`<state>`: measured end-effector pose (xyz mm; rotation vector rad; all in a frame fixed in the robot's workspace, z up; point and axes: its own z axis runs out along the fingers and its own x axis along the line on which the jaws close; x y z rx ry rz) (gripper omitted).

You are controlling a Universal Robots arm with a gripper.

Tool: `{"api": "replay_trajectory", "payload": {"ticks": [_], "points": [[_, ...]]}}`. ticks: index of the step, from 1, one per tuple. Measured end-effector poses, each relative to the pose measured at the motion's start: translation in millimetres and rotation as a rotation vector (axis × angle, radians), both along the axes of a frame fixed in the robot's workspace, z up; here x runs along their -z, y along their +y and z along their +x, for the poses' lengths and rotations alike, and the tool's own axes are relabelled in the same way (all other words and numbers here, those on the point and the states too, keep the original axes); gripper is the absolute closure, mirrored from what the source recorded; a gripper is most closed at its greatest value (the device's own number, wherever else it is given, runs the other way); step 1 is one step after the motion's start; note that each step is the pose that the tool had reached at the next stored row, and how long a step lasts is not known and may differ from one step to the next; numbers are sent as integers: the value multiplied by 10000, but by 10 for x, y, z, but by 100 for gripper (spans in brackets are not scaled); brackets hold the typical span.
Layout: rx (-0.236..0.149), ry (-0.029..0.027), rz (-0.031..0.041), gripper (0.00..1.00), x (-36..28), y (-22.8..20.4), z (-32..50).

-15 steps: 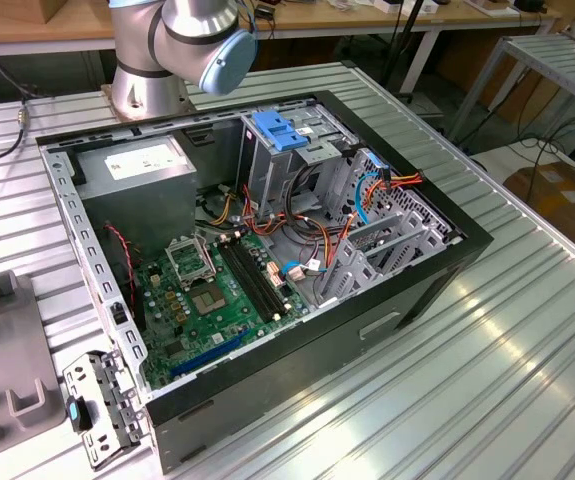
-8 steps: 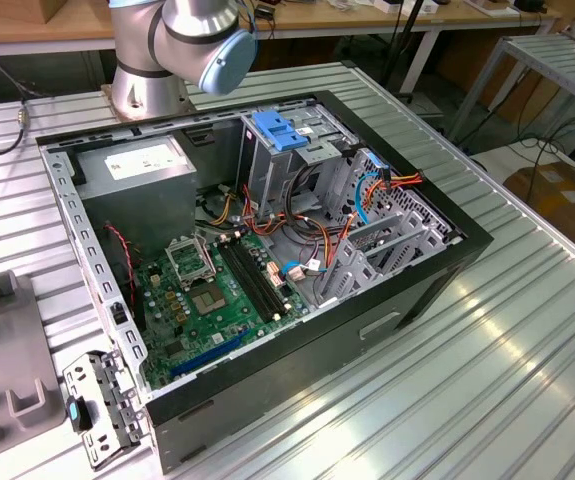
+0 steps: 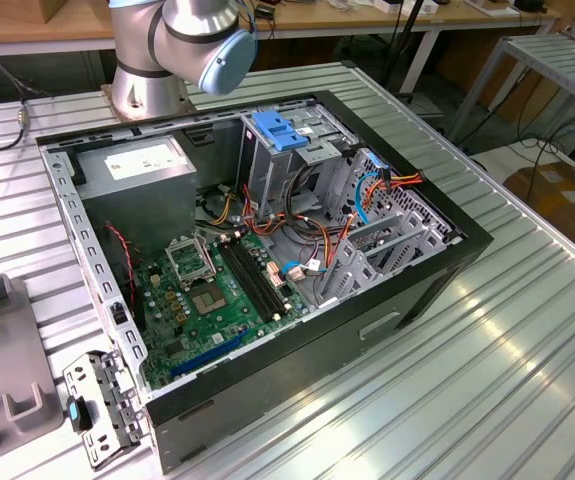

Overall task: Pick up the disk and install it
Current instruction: 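Pick up the disk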

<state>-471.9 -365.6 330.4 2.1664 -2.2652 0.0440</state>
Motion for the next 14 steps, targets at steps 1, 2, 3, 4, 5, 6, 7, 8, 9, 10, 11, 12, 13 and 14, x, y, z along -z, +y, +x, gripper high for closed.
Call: {"api": "replay_trajectory", "payload": {"ticks": [1,2,3,4,5,6,7,8,9,10,11,12,13,14], "points": [[0,0,0,63,0,0,0],[1,1,-1,63,0,0,0],[0,2,-2,63,3,0,0],[1,4,-2,63,24,0,0],[0,2,-1,63,54,0,0],[0,6,-4,63,87,0,0],[1,0,0,63,120,0,0],[-1,0,-1,63,199,-4,0],[-3,1,-3,63,249,-7,-1],[-6,-4,-3,63,270,-8,-1],[-8,-8,-2,63,286,-9,-1],[-12,-19,-2,63,318,-12,-1],[-13,-19,-2,63,323,-13,-1],[-13,-19,-2,63,324,-13,-1]]}}
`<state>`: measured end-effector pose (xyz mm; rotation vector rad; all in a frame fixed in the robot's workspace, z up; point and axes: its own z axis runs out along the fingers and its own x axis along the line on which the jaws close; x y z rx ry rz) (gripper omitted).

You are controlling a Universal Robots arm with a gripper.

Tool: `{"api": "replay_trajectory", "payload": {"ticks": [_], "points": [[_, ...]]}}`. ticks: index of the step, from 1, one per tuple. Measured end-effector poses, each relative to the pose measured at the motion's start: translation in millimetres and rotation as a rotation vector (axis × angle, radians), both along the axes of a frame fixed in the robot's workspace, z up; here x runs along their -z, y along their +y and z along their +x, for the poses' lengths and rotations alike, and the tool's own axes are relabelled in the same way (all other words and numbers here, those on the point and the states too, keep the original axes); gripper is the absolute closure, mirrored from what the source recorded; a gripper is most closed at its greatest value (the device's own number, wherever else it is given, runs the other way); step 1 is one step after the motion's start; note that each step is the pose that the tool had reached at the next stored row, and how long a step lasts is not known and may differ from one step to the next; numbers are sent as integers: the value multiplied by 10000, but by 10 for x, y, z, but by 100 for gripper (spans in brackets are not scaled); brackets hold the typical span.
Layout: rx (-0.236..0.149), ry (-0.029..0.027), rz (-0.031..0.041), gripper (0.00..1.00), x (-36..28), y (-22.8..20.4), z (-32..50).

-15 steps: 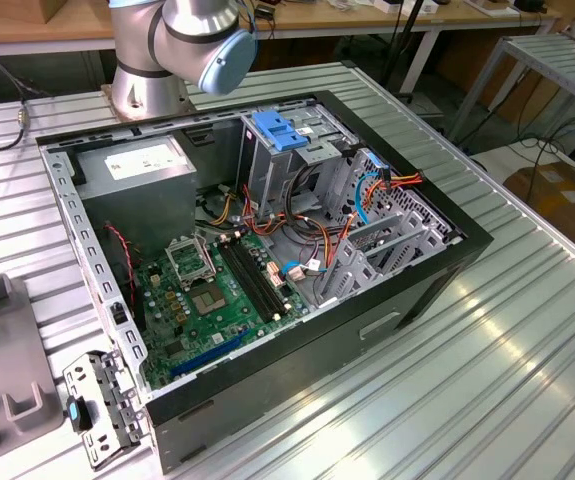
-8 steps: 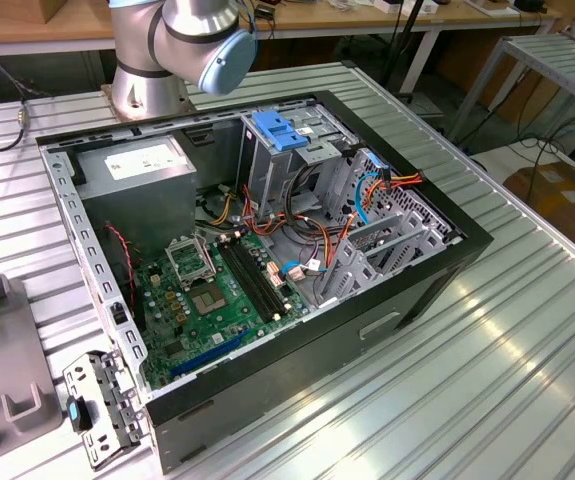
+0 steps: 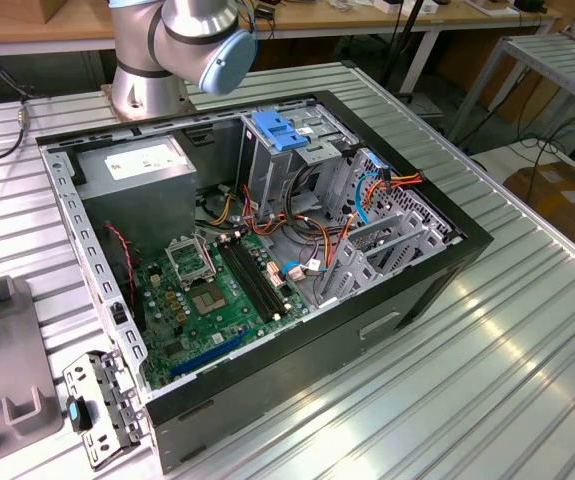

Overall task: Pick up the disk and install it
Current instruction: 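Pick up the disk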

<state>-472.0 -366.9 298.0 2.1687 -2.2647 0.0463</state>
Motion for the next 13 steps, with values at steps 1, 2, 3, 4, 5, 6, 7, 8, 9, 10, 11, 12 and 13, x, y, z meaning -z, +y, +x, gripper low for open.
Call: {"api": "replay_trajectory", "payload": {"ticks": [1,2,3,4,5,6,7,8,9,10,11,12,13], "points": [[-1,-1,1,63,1,0,0],[-1,-3,2,63,2,0,0],[-2,-3,3,63,3,0,0],[-17,-3,3,63,3,0,0],[-114,-4,4,63,4,0,0],[-319,-4,2,63,5,0,0],[-382,-5,3,63,6,0,1],[-387,-4,4,63,5,0,1],[-389,-4,4,63,5,0,1],[-390,-4,4,63,5,0,0],[-390,-4,4,63,5,0,0],[-391,-4,4,63,5,0,0],[-391,-3,4,63,5,0,0]]}}
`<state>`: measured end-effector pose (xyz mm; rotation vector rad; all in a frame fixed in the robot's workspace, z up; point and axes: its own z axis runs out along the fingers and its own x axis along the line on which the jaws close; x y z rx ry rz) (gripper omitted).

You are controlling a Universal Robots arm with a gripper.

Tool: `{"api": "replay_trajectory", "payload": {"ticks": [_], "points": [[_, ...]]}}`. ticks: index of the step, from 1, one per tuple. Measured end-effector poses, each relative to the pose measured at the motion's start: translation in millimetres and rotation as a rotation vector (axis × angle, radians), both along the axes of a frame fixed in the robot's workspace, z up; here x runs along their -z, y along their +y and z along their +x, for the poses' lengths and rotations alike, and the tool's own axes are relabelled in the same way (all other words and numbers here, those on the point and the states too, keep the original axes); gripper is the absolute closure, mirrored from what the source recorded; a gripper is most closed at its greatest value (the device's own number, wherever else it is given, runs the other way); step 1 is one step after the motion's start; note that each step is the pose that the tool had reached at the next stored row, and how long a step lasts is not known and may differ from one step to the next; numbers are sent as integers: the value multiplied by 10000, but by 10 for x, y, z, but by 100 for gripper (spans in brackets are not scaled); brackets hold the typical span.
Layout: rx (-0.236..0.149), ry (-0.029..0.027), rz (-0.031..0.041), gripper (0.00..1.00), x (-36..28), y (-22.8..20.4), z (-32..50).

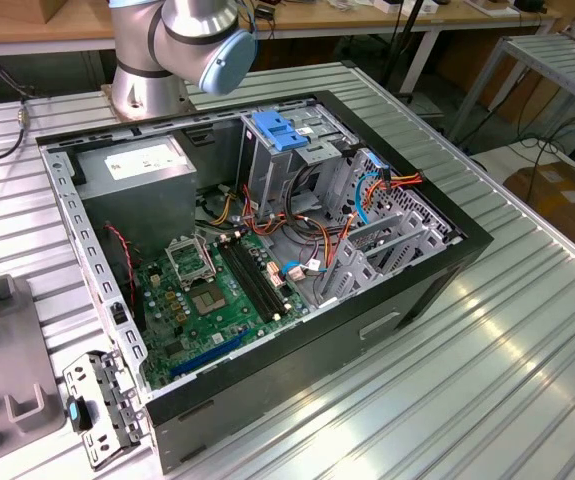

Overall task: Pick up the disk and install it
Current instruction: 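Pick up the disk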

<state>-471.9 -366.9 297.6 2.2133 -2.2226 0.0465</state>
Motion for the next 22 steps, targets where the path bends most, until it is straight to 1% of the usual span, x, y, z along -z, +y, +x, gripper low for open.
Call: {"api": "replay_trajectory", "payload": {"ticks": [6,8,20,22], "points": [[93,1,0,63,0,0,0],[200,1,0,63,1,0,0],[223,-1,0,63,0,0,0],[223,-5,2,63,-10,0,0]]}}
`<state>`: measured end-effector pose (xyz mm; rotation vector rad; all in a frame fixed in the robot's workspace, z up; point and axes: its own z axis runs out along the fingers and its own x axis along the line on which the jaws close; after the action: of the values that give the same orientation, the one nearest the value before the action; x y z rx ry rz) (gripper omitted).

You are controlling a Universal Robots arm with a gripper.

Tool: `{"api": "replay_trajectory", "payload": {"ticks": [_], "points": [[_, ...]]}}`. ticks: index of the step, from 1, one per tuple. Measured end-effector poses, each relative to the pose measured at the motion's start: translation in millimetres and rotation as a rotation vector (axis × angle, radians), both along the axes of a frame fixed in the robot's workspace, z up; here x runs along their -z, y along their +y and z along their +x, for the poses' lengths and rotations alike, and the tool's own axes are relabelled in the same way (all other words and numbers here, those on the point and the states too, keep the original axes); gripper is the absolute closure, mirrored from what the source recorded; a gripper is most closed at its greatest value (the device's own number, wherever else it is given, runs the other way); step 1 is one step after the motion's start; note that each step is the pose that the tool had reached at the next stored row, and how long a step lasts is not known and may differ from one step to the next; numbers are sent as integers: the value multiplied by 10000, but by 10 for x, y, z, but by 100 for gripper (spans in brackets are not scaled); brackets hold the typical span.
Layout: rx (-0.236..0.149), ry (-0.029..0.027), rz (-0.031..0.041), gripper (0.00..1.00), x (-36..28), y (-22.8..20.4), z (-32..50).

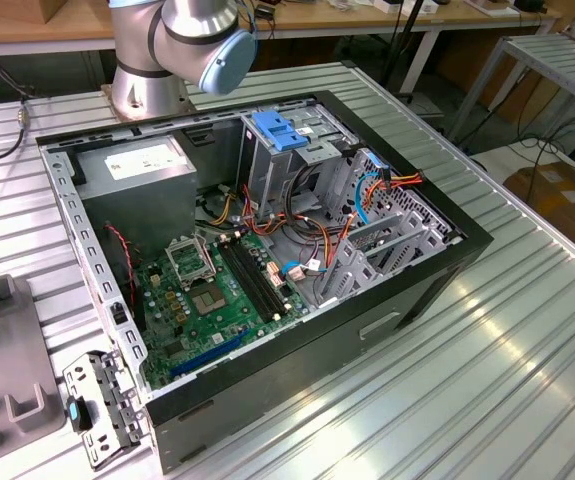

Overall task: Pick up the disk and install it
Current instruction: 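Pick up the disk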

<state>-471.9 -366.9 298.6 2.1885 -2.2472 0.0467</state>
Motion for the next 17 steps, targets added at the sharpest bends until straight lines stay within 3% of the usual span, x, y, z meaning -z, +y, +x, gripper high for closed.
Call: {"api": "replay_trajectory", "payload": {"ticks": [6,12,17], "points": [[0,-12,-1,63,-59,0,0],[0,-37,-1,63,-61,0,0],[0,-35,-2,63,-18,0,0]]}}
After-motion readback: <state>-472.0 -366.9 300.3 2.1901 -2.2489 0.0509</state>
